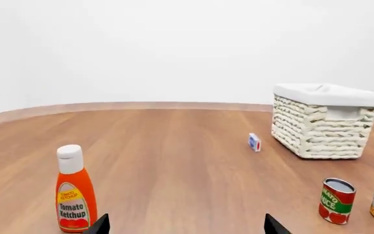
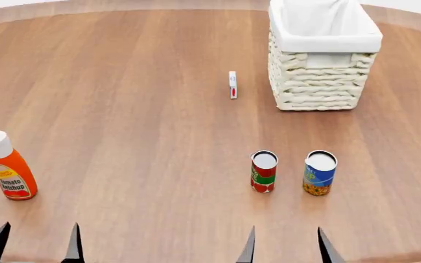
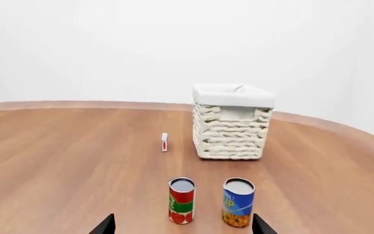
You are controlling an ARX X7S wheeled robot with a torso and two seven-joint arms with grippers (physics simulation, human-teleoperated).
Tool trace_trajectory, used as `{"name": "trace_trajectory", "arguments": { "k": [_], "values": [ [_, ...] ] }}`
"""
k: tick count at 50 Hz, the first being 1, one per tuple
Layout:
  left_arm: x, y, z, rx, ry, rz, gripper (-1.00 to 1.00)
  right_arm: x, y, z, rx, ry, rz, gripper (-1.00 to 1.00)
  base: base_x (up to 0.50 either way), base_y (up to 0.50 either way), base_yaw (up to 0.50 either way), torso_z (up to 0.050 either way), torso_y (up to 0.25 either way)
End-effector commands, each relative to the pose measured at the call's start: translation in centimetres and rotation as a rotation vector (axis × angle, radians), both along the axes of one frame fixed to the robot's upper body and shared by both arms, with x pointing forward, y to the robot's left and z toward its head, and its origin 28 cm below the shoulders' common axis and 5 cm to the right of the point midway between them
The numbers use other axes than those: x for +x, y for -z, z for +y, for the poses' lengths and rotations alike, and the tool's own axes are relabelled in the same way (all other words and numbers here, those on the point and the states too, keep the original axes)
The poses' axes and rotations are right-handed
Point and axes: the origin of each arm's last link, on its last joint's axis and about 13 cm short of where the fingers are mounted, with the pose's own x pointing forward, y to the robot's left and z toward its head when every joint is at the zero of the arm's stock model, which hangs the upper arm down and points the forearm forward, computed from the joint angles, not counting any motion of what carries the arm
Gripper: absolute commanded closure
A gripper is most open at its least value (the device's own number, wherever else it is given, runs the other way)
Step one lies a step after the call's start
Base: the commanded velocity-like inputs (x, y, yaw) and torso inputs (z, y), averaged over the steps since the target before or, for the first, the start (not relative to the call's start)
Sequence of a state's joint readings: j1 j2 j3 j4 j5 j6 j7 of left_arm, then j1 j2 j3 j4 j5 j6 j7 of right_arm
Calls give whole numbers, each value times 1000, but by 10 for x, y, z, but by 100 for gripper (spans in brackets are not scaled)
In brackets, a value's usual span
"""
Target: Pick up the tomato sauce, and put it in the basket.
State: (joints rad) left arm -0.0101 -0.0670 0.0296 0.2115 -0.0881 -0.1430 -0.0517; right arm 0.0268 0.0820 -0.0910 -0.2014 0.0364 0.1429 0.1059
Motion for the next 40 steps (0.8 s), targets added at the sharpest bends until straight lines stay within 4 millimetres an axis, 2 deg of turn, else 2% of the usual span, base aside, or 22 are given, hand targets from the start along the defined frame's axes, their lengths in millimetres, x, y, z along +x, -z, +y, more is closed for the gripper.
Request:
{"name": "trace_trajectory", "arguments": {
  "k": [1,5,8,24,40],
  "values": [
    [-10,-37,3,-33,10,-91,-100,-11,-33,1,-25,-4,-63,-100,0,0,0,0,0],
    [-15,-53,4,-44,15,-129,-100,-19,-48,2,-24,-14,-104,-100,0,0,0,0,0],
    [-18,-56,4,-51,22,-144,-100,-24,-55,2,-24,-14,-122,-100,0,0,0,0,0],
    [-20,-65,8,-70,20,-172,-100,-28,-68,2,-15,-21,-165,-100,15,0,0,0,0],
    [-14,-60,9,-78,9,-162,-100,-25,-63,3,-26,-45,-178,-100,465,0,0,0,0]
  ]
}}
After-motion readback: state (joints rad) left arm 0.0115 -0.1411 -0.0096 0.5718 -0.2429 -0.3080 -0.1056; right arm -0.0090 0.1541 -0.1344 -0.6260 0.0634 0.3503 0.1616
